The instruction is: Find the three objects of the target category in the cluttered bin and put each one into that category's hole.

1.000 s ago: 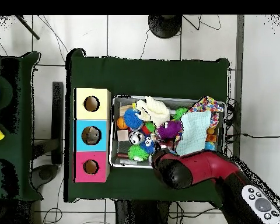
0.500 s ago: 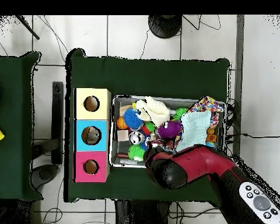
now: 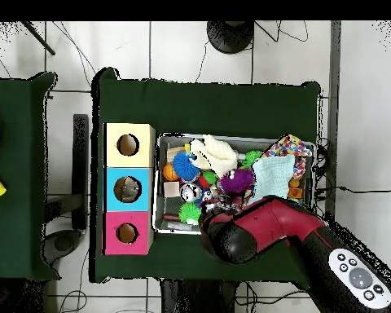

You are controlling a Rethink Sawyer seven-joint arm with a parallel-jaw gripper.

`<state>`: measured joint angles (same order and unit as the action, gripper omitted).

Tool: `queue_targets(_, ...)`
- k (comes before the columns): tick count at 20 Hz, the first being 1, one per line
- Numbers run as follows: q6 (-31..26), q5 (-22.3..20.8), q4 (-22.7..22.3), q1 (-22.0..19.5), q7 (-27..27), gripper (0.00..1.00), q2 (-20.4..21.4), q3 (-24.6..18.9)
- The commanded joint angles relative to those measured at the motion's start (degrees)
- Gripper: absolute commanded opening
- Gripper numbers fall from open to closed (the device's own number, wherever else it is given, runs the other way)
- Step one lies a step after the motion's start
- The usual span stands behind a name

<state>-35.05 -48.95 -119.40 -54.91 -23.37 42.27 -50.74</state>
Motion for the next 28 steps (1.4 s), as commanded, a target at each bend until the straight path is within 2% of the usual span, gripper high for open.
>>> queue_targets(1, -10.3, -9.7, 1.2, -0.4, 28.5, 1.0, -3.6, -2.9)
queue_targets(6, -12.4, -8.4, -1.5, -1.7, 34.5, 1.0, -1.3, -5.1)
queue_targets(9, -12.3, -10.2, -1.1, -2.9, 38.7, 1.0, 0.1, -4.5)
queue_targets(13, -13.6, -11.3, -0.8, -5.3, 48.2, 1.0, 1.3, -5.4)
queue_targets(18, -13.2, -12.8, 2.3, -7.4, 58.0, 1.0, -2.0, -5.8)
queue_targets(20, -13.0, -13.5, 3.6, -7.6, 60.4, 1.0, -3.3, -5.2)
queue_targets(25, -11.9, -14.6, 4.8, -7.3, 63.1, 1.0, -5.0, -3.9)
queue_targets(28, -9.9, -16.8, 4.9, -6.8, 63.9, 1.0, -6.4, -2.8)
